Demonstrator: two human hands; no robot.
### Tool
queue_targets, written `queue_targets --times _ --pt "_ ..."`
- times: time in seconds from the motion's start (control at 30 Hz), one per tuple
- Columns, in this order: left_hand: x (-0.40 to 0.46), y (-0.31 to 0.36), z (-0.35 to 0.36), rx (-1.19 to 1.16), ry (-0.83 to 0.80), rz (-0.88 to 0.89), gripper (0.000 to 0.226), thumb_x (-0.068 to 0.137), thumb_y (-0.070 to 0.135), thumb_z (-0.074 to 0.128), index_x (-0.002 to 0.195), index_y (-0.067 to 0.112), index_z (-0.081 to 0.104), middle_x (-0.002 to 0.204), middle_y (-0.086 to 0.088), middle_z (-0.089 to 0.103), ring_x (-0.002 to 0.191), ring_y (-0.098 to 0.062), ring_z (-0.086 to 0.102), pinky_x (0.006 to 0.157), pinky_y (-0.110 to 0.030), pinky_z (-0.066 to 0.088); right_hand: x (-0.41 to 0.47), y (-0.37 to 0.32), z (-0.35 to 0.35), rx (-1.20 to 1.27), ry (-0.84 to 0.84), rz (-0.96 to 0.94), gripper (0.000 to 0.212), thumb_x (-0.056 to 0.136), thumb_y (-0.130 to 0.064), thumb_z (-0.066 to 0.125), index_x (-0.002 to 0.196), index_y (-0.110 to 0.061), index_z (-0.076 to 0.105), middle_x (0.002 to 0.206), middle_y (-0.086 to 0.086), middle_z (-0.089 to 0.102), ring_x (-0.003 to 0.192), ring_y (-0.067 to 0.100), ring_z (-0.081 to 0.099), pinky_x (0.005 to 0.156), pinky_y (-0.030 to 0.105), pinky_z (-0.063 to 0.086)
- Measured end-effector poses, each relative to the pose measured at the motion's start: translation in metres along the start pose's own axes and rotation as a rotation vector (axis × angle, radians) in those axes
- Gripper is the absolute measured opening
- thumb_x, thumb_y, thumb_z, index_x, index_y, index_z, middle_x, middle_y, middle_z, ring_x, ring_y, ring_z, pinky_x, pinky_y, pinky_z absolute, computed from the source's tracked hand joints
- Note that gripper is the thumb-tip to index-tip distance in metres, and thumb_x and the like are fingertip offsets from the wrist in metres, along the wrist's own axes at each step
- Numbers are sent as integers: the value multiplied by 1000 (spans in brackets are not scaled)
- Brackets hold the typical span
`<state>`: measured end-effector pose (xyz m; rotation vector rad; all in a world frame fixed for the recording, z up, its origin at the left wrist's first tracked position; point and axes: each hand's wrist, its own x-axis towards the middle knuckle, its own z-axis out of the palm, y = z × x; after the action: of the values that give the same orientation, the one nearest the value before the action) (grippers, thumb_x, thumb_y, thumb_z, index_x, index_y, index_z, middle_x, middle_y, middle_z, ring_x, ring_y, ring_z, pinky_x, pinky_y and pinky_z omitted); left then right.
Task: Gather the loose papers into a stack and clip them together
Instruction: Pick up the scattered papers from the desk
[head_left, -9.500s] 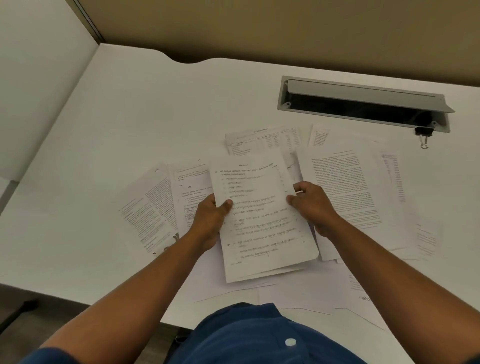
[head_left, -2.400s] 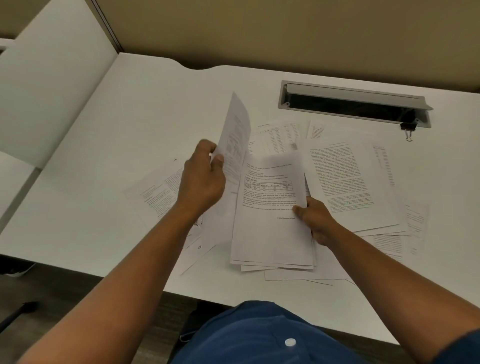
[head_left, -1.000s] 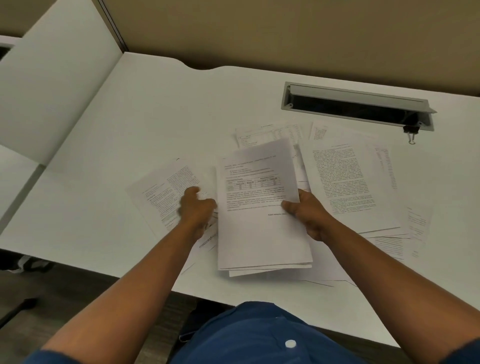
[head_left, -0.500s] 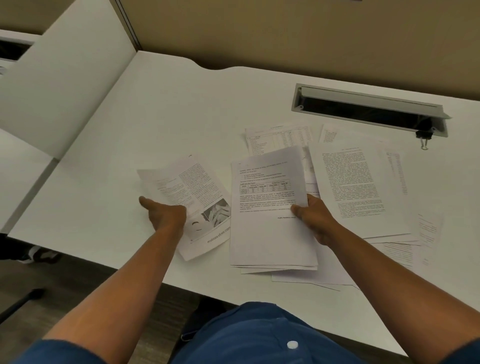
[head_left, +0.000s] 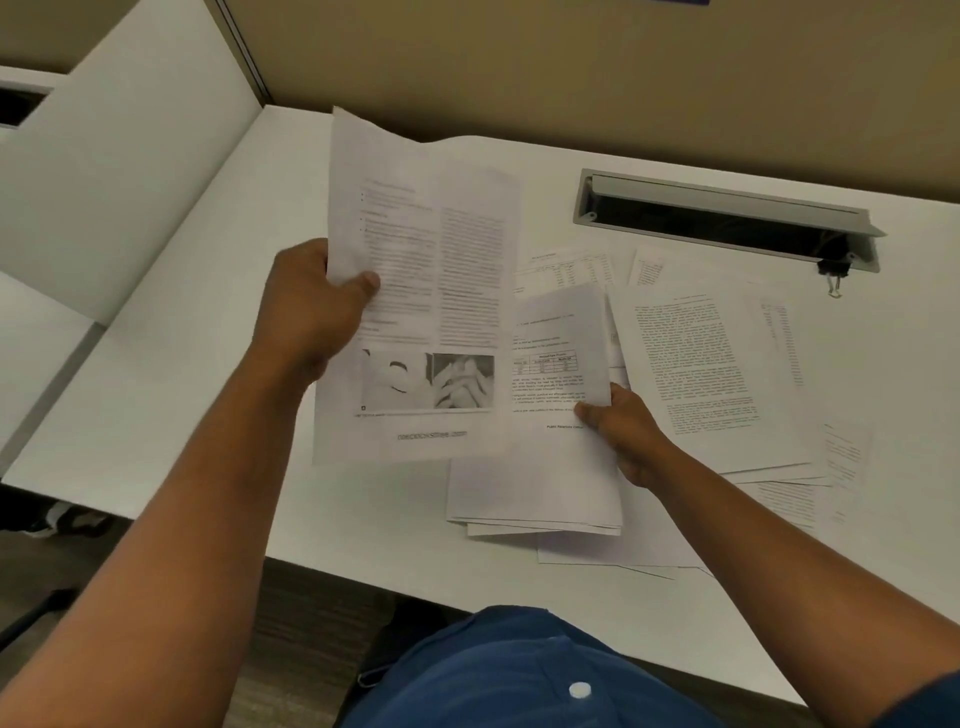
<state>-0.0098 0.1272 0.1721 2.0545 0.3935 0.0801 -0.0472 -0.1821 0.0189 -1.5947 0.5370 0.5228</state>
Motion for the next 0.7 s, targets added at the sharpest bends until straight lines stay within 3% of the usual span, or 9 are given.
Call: queue_targets --times 0.17,0.27,0.4,0.53,0.6,0.7 --pt "-2 -31 38 -69 -206 -195 24 89 9 74 113 10 71 107 -11 74 90 -26 73 87 -48 60 -6 -8 -3 223 -59 -10 30 95 -4 62 115 -27 64 116 6 73 103 29 70 86 45 59" --pt "-12 -53 65 -61 -298 -253 23 92 8 71 115 11 69 115 -10 73 93 -25 72 86 -42 60 -10 -12 -5 290 -72 -20 31 94 -7 62 120 -23 64 114 9 75 101 33 72 85 48 60" --pt "-18 -72 87 -27 -354 -235 39 94 15 71 131 12 59 124 -3 68 109 -26 68 90 -39 57 -19 -18 -12 335 -38 -32 21 95 -10 57 111 -18 68 95 4 78 85 26 74 69 37 58" --pt "-21 -77 107 -109 -406 -263 57 98 19 65 146 17 33 133 1 57 118 -22 59 96 -36 51 -21 -15 -18 340 -13 -46 17 98 -19 56 102 -16 72 92 3 79 91 27 72 77 36 55" --pt "-23 -77 114 -207 -434 -321 65 100 17 63 150 22 23 136 1 55 122 -23 58 103 -41 51 -22 -14 -18 368 4 -28 26 100 -33 56 109 -16 73 102 3 78 102 29 72 85 38 56" --pt "-23 -79 127 -321 -473 -395 70 98 12 65 151 23 20 139 -2 56 124 -26 58 106 -50 51 -20 -12 -21 435 -61 16 63 92 -66 51 125 -15 68 119 9 74 112 29 70 97 43 53"
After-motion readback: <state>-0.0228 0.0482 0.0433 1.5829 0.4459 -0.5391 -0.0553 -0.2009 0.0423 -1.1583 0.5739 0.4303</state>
